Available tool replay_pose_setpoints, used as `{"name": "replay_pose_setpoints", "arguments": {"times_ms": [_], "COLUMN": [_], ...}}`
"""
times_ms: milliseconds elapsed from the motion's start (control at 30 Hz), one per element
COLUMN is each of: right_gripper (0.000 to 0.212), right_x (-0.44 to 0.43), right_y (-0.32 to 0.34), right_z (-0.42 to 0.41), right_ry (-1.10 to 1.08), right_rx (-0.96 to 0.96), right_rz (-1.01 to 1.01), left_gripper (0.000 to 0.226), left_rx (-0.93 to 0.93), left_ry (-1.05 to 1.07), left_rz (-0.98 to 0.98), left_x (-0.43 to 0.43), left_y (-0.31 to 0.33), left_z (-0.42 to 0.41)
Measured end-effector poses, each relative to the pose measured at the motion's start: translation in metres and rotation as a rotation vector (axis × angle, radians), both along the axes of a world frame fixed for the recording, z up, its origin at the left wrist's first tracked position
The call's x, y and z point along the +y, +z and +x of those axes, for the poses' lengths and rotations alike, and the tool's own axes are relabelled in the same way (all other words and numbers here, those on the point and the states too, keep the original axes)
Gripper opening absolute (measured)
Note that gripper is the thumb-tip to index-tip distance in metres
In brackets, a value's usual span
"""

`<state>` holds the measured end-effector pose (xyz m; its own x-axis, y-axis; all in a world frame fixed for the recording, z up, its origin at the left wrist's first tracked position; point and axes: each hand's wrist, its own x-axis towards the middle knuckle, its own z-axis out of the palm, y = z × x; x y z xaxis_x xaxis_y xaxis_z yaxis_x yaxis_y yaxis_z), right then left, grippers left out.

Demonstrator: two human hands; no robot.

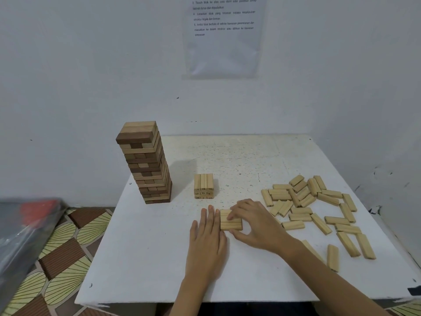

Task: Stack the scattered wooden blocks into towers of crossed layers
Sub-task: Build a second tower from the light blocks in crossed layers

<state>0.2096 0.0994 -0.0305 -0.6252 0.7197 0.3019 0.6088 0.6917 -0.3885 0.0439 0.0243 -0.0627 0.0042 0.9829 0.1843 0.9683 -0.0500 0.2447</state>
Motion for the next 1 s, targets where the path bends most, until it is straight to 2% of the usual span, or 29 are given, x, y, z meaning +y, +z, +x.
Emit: {"name": "replay_pose_setpoints", "arguments": {"times_ms": [633, 800, 1000], "right_gripper": [0.034, 0.045, 0.036], "right_x": [0.003, 0.002, 0.001], "right_y": [-0.012, -0.017, -0.018], "right_z": [0.005, 0.006, 0.006], "right_ry": [0.052, 0.05, 0.043], "right_rx": [0.116, 0.148, 0.158], "right_rz": [-0.098, -0.107, -0.101], "left_gripper": [0.056, 0.055, 0.056], "left_rx": [0.051, 0.051, 0.013], "left_ry": [0.004, 0.009, 0.017], "left_rz": [0.08, 0.084, 0.069], "left_x": [0.0, -0.001, -0.001], "left_y": [-0.009, -0.009, -0.009], "left_z": [0.001, 0.001, 0.003]}}
